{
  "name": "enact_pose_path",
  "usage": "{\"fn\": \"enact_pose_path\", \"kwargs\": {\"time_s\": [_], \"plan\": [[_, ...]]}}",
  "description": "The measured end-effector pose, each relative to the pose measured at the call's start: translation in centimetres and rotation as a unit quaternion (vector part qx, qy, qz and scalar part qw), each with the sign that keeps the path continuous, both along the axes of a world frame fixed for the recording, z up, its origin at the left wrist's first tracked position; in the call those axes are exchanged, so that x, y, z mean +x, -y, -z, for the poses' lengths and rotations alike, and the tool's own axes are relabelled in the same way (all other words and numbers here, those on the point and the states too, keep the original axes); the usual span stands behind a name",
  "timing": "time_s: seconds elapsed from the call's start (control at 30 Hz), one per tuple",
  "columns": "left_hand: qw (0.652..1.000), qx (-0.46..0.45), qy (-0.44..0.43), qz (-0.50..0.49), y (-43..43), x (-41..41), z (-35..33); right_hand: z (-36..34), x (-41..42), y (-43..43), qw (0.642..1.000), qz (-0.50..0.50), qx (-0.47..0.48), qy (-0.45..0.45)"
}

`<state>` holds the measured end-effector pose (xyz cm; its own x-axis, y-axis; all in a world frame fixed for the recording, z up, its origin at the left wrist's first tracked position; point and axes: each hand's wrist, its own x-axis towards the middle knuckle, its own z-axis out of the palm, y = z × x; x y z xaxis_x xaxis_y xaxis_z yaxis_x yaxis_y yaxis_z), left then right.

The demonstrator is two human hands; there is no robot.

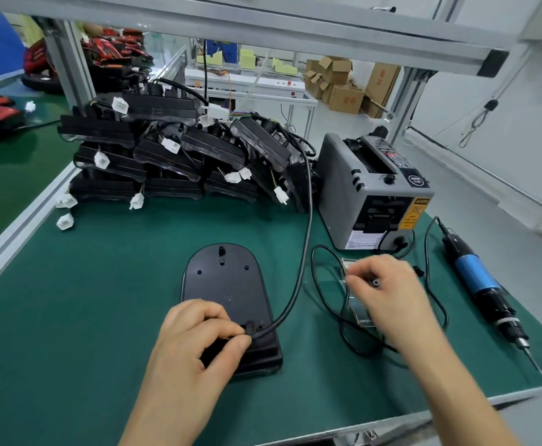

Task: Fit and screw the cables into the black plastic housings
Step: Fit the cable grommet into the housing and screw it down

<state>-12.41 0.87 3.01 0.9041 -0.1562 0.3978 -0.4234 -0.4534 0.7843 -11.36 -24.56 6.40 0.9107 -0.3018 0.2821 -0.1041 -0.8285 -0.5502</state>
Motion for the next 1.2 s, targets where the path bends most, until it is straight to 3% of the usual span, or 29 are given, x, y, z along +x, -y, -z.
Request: {"fn": "enact_pose_path", "kwargs": {"time_s": [0.07, 0.17, 0.57, 1.07, 1.2], "plan": [[1.000, 0.005, 0.000, 0.002, 0.0, 0.0, 0.0, 0.4, 0.5, 3.0, 0.986, 0.078, -0.113, -0.095], [1.000, 0.002, 0.003, 0.001, 0.0, 0.0, 0.0, 1.7, 0.9, 4.7, 0.971, 0.085, -0.167, -0.146], [1.000, -0.002, -0.020, 0.001, 0.1, -0.2, -0.2, 4.2, 1.9, 4.5, 0.962, 0.081, -0.239, -0.102], [1.000, 0.001, -0.026, 0.000, 0.0, -0.3, -0.2, 4.3, 2.0, 4.0, 0.971, 0.060, -0.219, -0.075], [1.000, -0.002, -0.027, -0.001, 0.1, -0.3, -0.2, 4.0, 1.8, 3.2, 0.989, 0.048, -0.133, -0.049]]}}
